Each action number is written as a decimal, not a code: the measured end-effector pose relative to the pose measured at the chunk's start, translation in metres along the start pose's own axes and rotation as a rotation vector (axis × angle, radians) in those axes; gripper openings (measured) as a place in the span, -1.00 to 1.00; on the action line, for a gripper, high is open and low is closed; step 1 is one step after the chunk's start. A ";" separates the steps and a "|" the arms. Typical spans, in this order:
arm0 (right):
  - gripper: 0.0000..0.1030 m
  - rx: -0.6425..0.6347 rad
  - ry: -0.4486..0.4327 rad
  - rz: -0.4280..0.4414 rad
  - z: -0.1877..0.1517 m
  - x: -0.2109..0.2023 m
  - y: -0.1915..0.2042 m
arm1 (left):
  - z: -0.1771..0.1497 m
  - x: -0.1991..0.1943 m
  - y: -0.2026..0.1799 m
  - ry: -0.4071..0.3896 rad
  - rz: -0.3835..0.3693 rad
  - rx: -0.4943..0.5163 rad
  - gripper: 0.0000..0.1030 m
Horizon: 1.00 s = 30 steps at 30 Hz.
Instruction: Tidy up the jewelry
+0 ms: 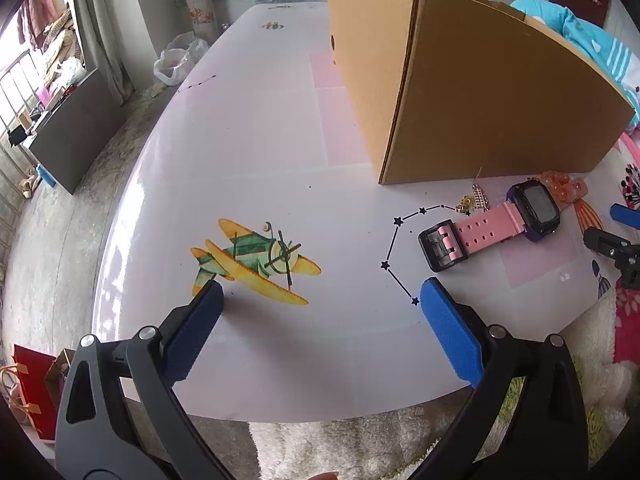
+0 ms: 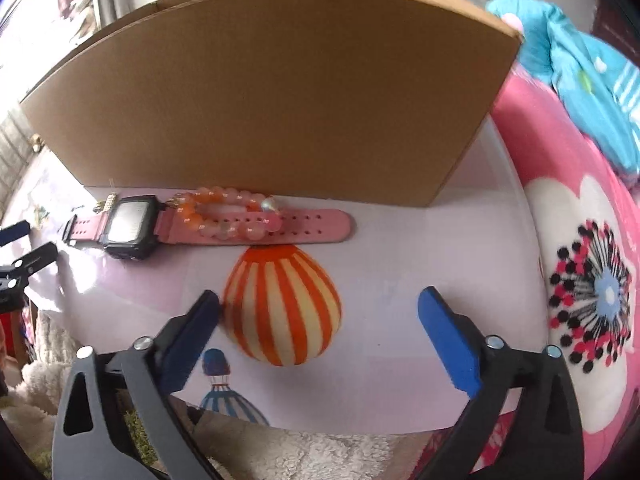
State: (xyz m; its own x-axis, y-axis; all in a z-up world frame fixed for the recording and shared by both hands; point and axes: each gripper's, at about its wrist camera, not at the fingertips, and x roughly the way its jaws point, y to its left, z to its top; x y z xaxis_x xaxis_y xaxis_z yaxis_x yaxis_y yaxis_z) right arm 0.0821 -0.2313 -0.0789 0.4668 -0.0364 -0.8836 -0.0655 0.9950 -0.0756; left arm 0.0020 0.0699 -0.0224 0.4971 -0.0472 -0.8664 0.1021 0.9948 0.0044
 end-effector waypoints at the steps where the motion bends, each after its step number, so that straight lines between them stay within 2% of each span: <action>1: 0.87 0.005 0.001 0.008 0.000 0.001 -0.003 | 0.000 0.000 0.000 0.002 -0.001 0.003 0.86; 9: 0.87 -0.030 -0.046 0.021 -0.004 0.003 -0.008 | -0.008 -0.003 -0.003 -0.003 -0.022 0.013 0.87; 14: 0.87 -0.072 -0.017 0.059 0.004 0.000 -0.011 | -0.007 -0.003 -0.004 0.008 -0.029 0.018 0.87; 16: 0.87 -0.100 -0.058 0.093 0.010 -0.010 -0.005 | -0.006 -0.002 -0.003 0.002 -0.035 0.024 0.87; 20: 0.87 -0.307 -0.169 0.227 0.022 -0.034 0.045 | -0.006 -0.001 -0.002 -0.022 -0.045 0.039 0.86; 22: 0.79 -0.392 -0.189 0.246 0.024 -0.036 0.060 | -0.008 -0.001 -0.002 -0.035 -0.048 0.046 0.86; 25: 0.56 -0.541 -0.176 0.267 0.027 -0.028 0.085 | -0.010 -0.001 -0.001 -0.050 -0.053 0.055 0.86; 30: 0.34 -0.737 -0.138 0.271 0.037 -0.009 0.104 | -0.012 -0.002 -0.001 -0.068 -0.060 0.064 0.86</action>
State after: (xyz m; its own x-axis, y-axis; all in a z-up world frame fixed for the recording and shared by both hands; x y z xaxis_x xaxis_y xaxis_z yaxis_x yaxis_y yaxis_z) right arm 0.1035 -0.1236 -0.0617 0.4530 0.2576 -0.8535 -0.7362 0.6480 -0.1952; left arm -0.0092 0.0702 -0.0267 0.5458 -0.1148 -0.8300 0.1873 0.9822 -0.0127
